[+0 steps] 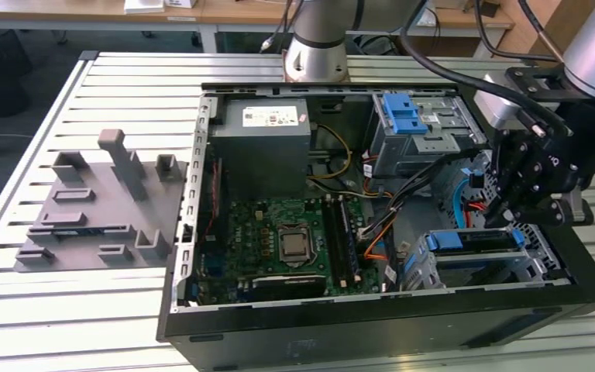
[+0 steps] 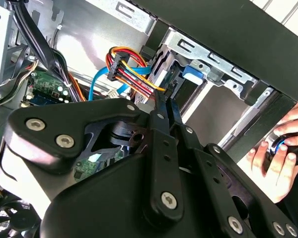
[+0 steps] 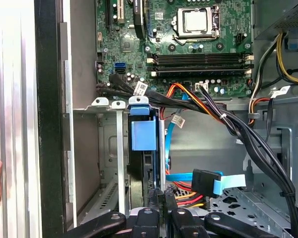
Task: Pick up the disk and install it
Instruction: 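Insert the first disk wire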
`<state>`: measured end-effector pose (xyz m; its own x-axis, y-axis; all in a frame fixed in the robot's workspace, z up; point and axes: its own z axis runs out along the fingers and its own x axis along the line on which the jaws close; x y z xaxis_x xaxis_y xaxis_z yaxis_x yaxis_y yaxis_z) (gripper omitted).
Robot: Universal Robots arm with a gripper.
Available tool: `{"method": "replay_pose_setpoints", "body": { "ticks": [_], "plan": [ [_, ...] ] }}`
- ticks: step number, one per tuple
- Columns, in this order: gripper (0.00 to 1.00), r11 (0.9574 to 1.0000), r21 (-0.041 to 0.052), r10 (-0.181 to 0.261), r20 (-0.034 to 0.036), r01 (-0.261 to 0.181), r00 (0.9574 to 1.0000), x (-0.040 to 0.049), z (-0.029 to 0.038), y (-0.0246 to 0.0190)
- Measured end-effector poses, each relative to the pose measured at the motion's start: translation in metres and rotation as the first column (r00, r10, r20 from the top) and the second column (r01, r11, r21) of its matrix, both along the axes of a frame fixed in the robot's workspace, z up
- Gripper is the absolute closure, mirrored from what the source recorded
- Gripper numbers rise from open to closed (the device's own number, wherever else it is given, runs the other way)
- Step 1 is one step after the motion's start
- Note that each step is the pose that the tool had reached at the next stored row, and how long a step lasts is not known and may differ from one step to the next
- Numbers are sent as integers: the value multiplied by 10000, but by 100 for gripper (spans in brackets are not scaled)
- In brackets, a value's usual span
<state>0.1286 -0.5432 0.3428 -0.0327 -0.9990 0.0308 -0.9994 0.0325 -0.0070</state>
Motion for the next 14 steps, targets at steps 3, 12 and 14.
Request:
{"method": "replay_pose_setpoints", "body": {
  "ticks": [3, 12, 14],
  "plan": [
    [84, 9998, 1, -186, -17, 186, 9998, 0, -4, 0],
    [84, 9996, 0, -286, -22, 286, 9996, 0, -16, -23],
    [84, 9995, -1, -306, -21, 306, 9995, 0, -19, -24]
  ]
}}
